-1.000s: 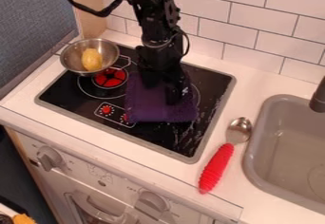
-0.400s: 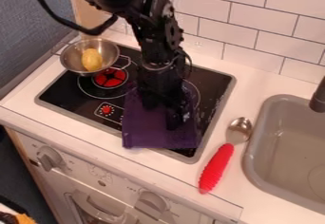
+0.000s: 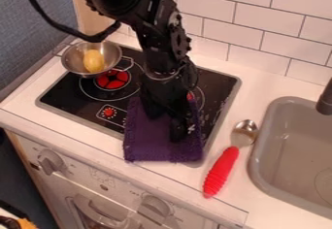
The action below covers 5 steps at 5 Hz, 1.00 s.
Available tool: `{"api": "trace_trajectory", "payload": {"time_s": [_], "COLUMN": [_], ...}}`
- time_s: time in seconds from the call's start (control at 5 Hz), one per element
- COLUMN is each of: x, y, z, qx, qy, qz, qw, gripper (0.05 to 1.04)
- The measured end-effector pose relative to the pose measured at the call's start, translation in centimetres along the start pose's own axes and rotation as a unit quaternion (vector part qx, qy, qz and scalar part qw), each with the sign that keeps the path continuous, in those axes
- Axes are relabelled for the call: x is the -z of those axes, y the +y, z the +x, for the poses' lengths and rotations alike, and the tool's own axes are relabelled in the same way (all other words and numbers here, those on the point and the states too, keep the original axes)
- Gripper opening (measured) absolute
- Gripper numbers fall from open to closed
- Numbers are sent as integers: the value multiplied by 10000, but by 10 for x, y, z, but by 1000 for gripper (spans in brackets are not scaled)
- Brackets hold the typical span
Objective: Move the purple cloth to the bottom right of the burner
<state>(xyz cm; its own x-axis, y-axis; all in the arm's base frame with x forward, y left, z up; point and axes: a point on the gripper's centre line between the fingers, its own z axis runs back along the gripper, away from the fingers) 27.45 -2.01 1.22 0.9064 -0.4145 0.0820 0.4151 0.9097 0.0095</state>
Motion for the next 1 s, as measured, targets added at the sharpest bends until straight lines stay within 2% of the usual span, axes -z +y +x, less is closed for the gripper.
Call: {"api": "trace_trajectory", "payload": {"time_s": [0.2, 0.4, 0.8, 1.0], "x": [-2, -7, -45, -72], "y": [1, -1, -1, -5], "z": [3, 7, 31, 39], "qx": [-14, -15, 137, 223], "qy": [-1, 21, -352, -660], "qz": [-2, -110, 78, 186], "qw": [10000, 9999, 9993, 9974], "gripper": [999, 999, 999, 999]}}
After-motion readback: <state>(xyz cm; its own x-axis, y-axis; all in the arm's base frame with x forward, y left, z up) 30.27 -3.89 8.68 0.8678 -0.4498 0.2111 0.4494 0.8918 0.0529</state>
